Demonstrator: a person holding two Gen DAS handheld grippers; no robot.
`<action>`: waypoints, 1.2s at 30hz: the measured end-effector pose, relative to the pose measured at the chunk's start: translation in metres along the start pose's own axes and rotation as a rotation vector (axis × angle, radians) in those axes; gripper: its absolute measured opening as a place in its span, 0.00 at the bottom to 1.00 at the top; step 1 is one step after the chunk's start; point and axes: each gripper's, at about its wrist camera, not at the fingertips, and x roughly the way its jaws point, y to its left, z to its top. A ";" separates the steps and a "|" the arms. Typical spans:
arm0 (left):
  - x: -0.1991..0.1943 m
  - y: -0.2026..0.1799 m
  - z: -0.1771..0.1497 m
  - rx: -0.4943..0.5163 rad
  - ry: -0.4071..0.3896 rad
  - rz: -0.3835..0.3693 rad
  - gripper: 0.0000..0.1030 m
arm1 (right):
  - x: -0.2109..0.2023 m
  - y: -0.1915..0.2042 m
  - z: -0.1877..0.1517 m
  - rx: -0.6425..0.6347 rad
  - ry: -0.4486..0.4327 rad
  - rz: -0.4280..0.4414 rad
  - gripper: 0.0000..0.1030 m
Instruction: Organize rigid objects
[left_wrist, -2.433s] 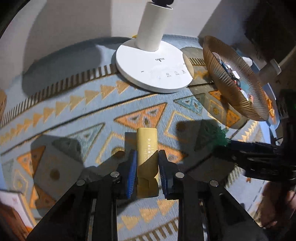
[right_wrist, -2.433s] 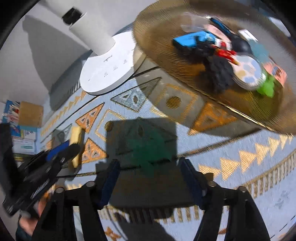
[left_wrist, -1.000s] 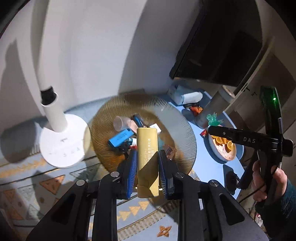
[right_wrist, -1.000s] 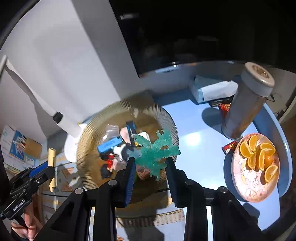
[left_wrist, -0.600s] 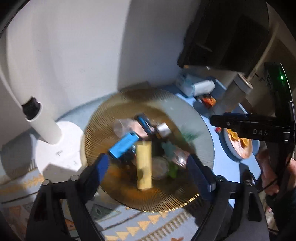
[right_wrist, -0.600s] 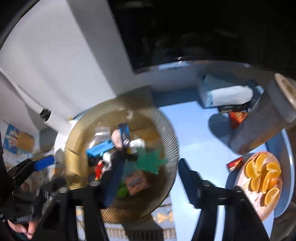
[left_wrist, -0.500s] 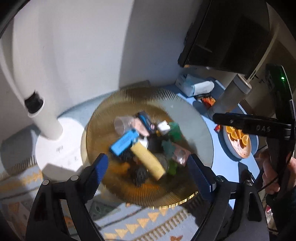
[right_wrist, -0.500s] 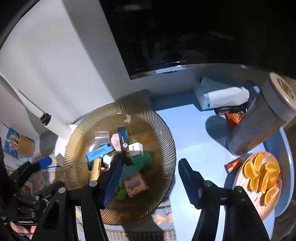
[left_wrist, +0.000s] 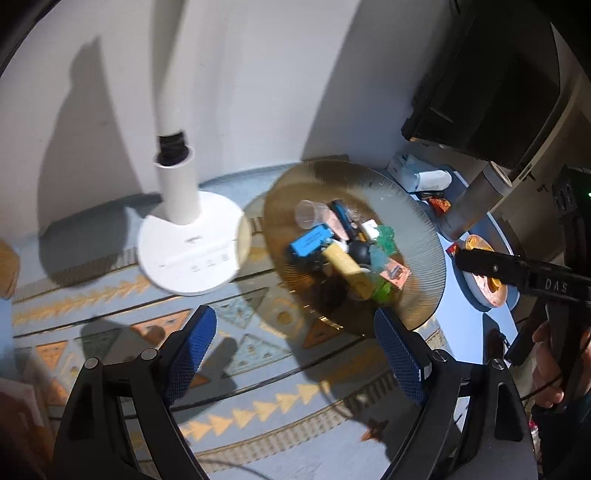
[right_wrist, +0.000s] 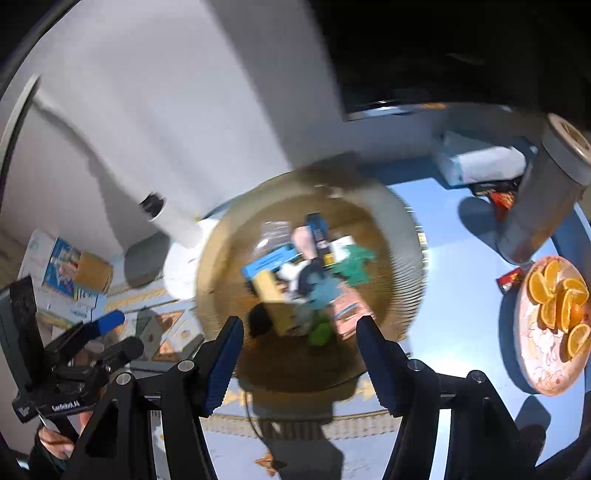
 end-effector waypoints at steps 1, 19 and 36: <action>-0.007 0.004 -0.002 0.000 -0.010 0.007 0.84 | -0.001 0.010 -0.003 -0.013 -0.002 0.003 0.60; -0.058 0.102 -0.064 -0.105 0.030 0.084 0.85 | 0.039 0.140 -0.050 -0.114 0.083 0.057 0.69; -0.048 0.170 -0.114 -0.203 0.065 0.303 0.85 | 0.096 0.205 -0.096 -0.190 0.153 -0.041 0.90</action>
